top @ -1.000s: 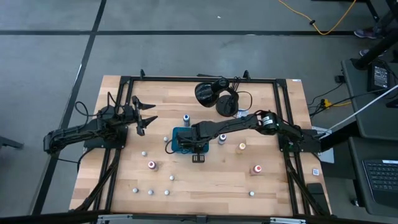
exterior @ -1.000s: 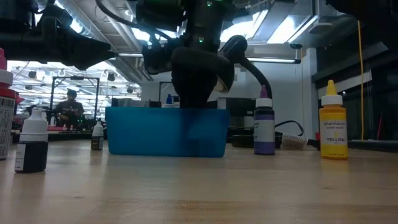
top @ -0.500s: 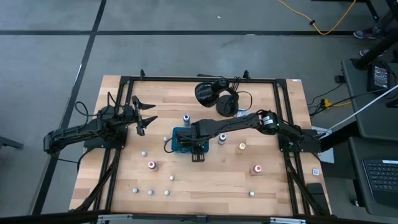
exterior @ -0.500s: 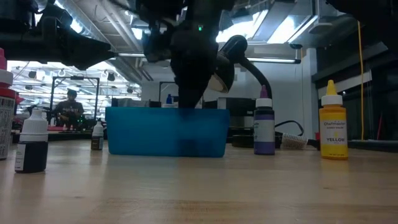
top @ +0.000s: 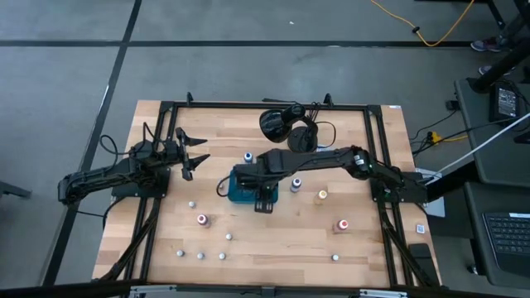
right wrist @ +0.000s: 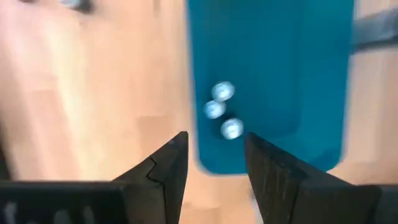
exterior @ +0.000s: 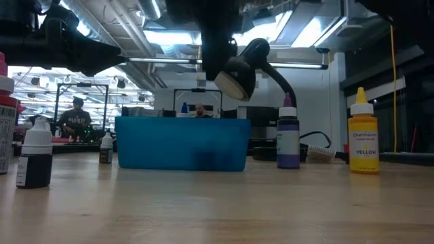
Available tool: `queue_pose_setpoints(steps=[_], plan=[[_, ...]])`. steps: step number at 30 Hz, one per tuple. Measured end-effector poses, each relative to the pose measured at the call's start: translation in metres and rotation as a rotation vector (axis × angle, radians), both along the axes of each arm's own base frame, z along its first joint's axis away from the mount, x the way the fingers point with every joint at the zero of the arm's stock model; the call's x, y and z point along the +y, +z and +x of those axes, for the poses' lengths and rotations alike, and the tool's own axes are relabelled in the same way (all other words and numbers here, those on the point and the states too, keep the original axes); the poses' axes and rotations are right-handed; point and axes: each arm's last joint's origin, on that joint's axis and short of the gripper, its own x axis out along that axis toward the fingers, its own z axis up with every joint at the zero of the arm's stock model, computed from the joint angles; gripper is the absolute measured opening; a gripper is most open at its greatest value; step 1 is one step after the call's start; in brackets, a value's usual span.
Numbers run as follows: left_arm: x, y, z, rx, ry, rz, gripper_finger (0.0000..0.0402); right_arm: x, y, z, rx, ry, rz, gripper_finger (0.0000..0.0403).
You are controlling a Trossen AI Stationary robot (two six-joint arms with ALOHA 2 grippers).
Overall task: Pick & Place food coloring
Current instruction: Put the small dark red food coloring bottle into the blue bin
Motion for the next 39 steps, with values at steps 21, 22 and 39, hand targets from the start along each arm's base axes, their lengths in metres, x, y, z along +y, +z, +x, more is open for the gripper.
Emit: queue_pose_setpoints(steps=[21, 22, 39], plan=[[0.0, 0.0, 0.0, 0.0, 0.0, 0.0, 0.0251, 0.111, 0.033, -0.085, 0.065, 0.004, -0.213, 0.0158], [0.0, 0.0, 0.0, 0.0, 0.0, 0.0, 0.0251, 0.113, 0.031, -0.089, 0.078, 0.002, -0.214, 0.0158], [0.0, 0.0, 0.0, 0.0, 0.0, 0.0, 0.0251, 0.139, 0.001, -0.19, 0.168, -0.173, -0.099, 0.0158]])
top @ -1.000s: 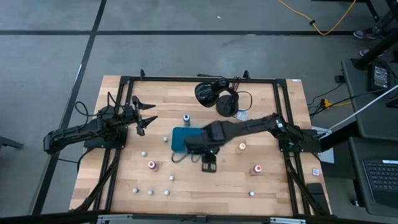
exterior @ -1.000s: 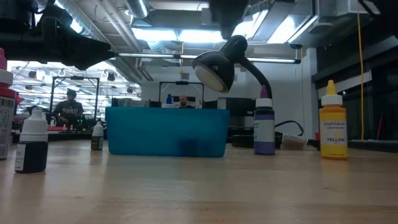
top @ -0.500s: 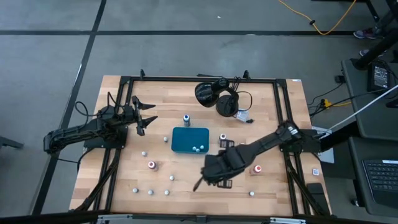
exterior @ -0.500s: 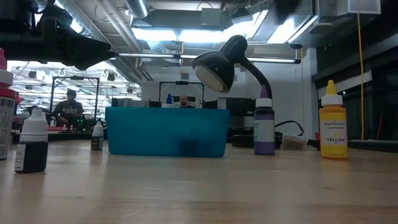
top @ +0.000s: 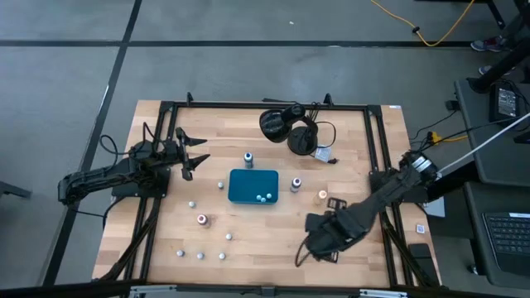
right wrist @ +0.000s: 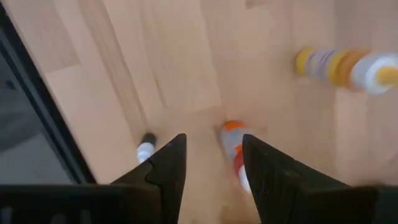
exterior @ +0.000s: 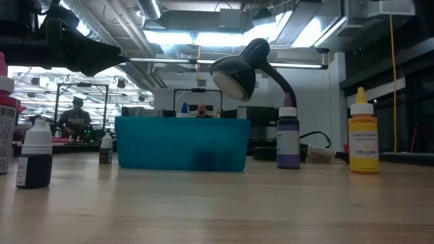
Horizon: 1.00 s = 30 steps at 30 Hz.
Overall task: Pick & Place food coloring
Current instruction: Put the small dark red food coloring bottle into the blue bin
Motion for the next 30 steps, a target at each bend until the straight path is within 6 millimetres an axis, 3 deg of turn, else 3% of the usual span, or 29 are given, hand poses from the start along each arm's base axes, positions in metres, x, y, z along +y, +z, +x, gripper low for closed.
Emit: queue_pose_setpoints(steps=[6, 17, 30], plan=[[0.0, 0.0, 0.0, 0.0, 0.0, 0.0, 0.0251, 0.017, -0.019, -0.027, -0.018, -0.065, 0.129, 0.0158], [0.0, 0.0, 0.0, 0.0, 0.0, 0.0, 0.0251, 0.044, -0.051, -0.062, -0.022, 0.046, 0.196, 0.0158], [0.0, 0.0, 0.0, 0.0, 0.0, 0.0, 0.0251, 0.045, -0.087, -0.069, -0.089, 0.068, 0.212, 0.0158]])
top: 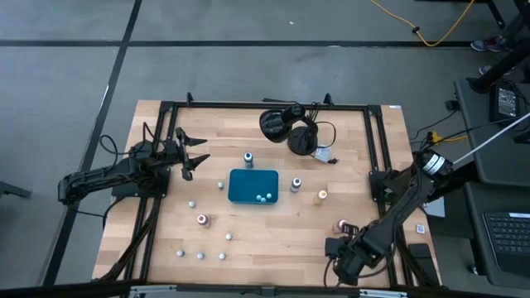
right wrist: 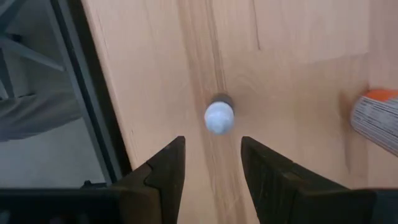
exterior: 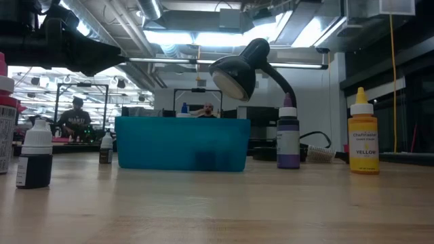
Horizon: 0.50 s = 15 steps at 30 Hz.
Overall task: Pick & Place food coloring
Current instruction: Put the small dark red food coloring bottle into the blue bin
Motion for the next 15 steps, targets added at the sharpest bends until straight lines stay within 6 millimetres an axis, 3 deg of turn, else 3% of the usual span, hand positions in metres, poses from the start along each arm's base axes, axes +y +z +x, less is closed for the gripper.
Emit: queue_pose_setpoints(steps=[9, 15], plan=[[0.0, 0.0, 0.0, 0.0, 0.0, 0.0, 0.0251, -0.003, -0.022, -0.002, -0.019, -0.003, 0.006, 0.0158], [0.0, 0.0, 0.0, 0.001, 0.0, 0.0, 0.0251, -0.001, -0.027, 0.0, -0.034, 0.011, 0.005, 0.0158]])
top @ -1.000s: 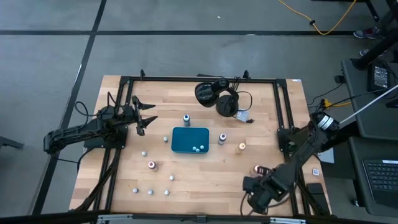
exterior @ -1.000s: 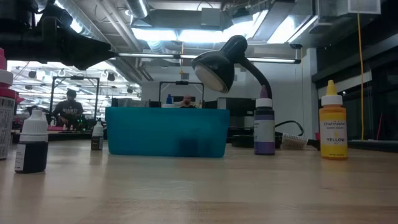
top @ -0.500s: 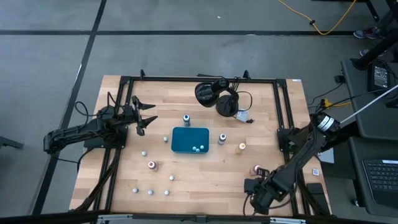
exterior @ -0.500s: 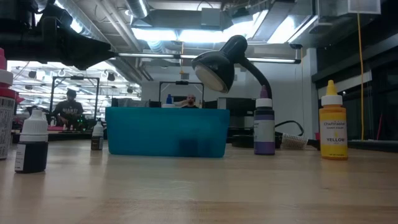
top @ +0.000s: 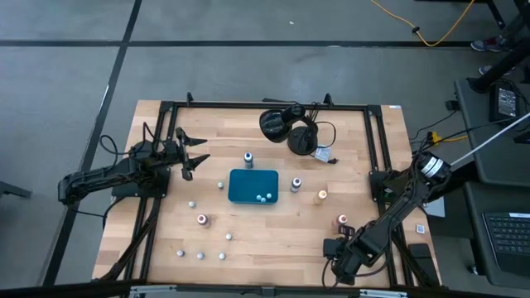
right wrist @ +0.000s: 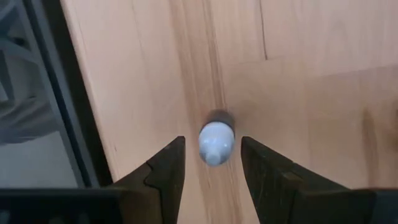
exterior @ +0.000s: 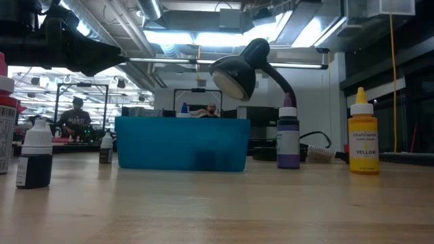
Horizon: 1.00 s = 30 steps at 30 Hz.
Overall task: Pick & Place food coloring
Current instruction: Put the small dark red food coloring bottle into the blue bin
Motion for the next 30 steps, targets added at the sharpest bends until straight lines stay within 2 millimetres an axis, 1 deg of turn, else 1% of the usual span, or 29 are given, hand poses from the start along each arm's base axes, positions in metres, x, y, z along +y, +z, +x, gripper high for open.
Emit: queue_pose_setpoints(steps=[8, 10, 12, 19, 22, 24, 27, 30], plan=[[0.0, 0.0, 0.0, 0.0, 0.0, 0.0, 0.0251, 0.0, 0.0, 0.001, -0.025, -0.02, -0.005, 0.0157], [0.0, 0.0, 0.0, 0.0, 0.0, 0.0, 0.0251, 0.0, 0.0, 0.001, -0.024, -0.023, -0.004, 0.015], [0.0, 0.0, 0.0, 0.0, 0.0, 0.0, 0.0251, 0.0, 0.0, 0.001, -0.024, -0.023, -0.004, 0.0137], [0.0, 0.0, 0.0, -0.001, 0.0, 0.0, 0.0251, 0.001, 0.001, 0.002, -0.027, -0.022, 0.0, 0.0066], [0.0, 0.0, 0.0, 0.0, 0.0, 0.0, 0.0251, 0.001, 0.003, 0.004, -0.029, -0.024, 0.012, 0.0062], [0.0, 0.0, 0.0, 0.0, 0.0, 0.0, 0.0251, 0.002, 0.008, 0.009, -0.032, -0.031, 0.03, 0.0064], [0.0, 0.0, 0.0, 0.0, 0.0, 0.0, 0.0251, 0.001, 0.021, 0.02, -0.049, -0.039, 0.041, 0.0079], [0.0, 0.0, 0.0, 0.0, 0.0, 0.0, 0.0251, -0.002, 0.041, 0.036, -0.071, -0.028, 0.041, 0.0079]])
